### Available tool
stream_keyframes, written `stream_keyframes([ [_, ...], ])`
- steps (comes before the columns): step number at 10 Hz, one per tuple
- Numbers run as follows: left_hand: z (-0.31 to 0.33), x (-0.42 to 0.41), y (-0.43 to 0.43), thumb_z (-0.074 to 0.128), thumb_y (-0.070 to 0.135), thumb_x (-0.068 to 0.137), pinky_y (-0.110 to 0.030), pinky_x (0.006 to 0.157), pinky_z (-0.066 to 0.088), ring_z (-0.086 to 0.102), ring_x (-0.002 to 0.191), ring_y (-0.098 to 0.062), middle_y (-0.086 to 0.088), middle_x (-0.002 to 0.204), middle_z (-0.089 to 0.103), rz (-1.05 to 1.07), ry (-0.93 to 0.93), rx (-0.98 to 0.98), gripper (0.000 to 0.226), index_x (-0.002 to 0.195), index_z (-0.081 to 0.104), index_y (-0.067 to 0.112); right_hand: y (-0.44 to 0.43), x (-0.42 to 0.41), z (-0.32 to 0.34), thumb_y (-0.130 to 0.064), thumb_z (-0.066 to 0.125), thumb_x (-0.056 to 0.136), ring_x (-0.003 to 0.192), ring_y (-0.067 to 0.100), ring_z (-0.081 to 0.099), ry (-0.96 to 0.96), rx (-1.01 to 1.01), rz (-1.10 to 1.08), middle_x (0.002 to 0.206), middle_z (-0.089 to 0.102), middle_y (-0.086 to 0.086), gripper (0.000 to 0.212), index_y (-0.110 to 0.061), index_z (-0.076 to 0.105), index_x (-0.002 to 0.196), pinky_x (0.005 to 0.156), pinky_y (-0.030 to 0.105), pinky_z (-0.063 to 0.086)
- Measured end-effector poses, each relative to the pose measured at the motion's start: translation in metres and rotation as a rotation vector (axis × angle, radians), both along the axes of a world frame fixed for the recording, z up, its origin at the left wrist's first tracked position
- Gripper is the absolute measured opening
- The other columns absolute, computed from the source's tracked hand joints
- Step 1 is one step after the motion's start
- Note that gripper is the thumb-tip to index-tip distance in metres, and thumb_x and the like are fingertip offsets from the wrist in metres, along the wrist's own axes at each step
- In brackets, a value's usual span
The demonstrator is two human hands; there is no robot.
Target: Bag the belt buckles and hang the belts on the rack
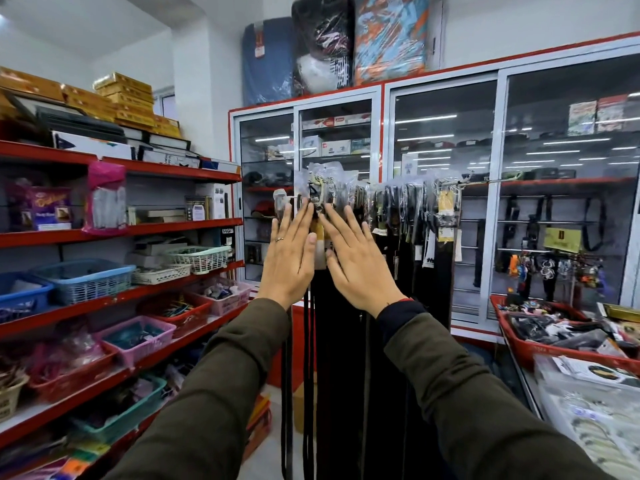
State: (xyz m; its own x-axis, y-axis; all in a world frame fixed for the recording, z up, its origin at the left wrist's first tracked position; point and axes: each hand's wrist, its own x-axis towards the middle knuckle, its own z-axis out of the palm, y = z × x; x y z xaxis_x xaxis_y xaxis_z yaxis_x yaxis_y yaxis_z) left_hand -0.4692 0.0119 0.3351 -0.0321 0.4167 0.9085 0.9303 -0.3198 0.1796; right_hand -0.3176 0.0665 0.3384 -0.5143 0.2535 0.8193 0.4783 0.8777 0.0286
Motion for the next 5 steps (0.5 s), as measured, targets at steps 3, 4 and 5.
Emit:
stream_keyframes([
  [3, 0.011, -0.001, 0.029, 0.016, 0.045, 0.103, -0.04, 0.128, -0.003, -0.007, 0.157, -0.012, 0.01, 0.17, 0.003, 0.047, 0.075, -0.188, 0.063, 0.162, 0.008, 0.025, 0.019, 0.001, 0.003, -0.027, 0.039, 0.097, 0.159, 0.02, -0.004, -0.055, -0.072, -0.161, 0.171, 0.003, -0.011, 0.072, -0.028, 0.006, 0.161, 0.126, 0.056, 0.014],
  [4, 0.008, 0.0, 0.031, 0.015, 0.047, 0.102, -0.041, 0.129, -0.001, -0.005, 0.157, -0.012, 0.009, 0.171, 0.004, 0.036, 0.07, -0.158, 0.064, 0.162, 0.008, 0.025, 0.021, 0.001, 0.0, -0.027, 0.038, 0.098, 0.159, 0.02, -0.004, -0.054, -0.058, -0.151, 0.171, 0.003, -0.011, 0.071, -0.029, 0.006, 0.161, 0.126, 0.056, 0.015],
  [5, 0.003, 0.005, 0.029, 0.02, 0.043, 0.104, -0.044, 0.128, 0.001, -0.005, 0.157, -0.012, 0.006, 0.171, 0.001, 0.063, 0.051, -0.129, 0.063, 0.162, 0.006, 0.021, 0.015, 0.008, 0.0, -0.028, 0.04, 0.1, 0.159, 0.02, -0.004, -0.04, -0.071, -0.139, 0.171, 0.004, -0.011, 0.068, -0.027, 0.01, 0.161, 0.126, 0.056, 0.014],
])
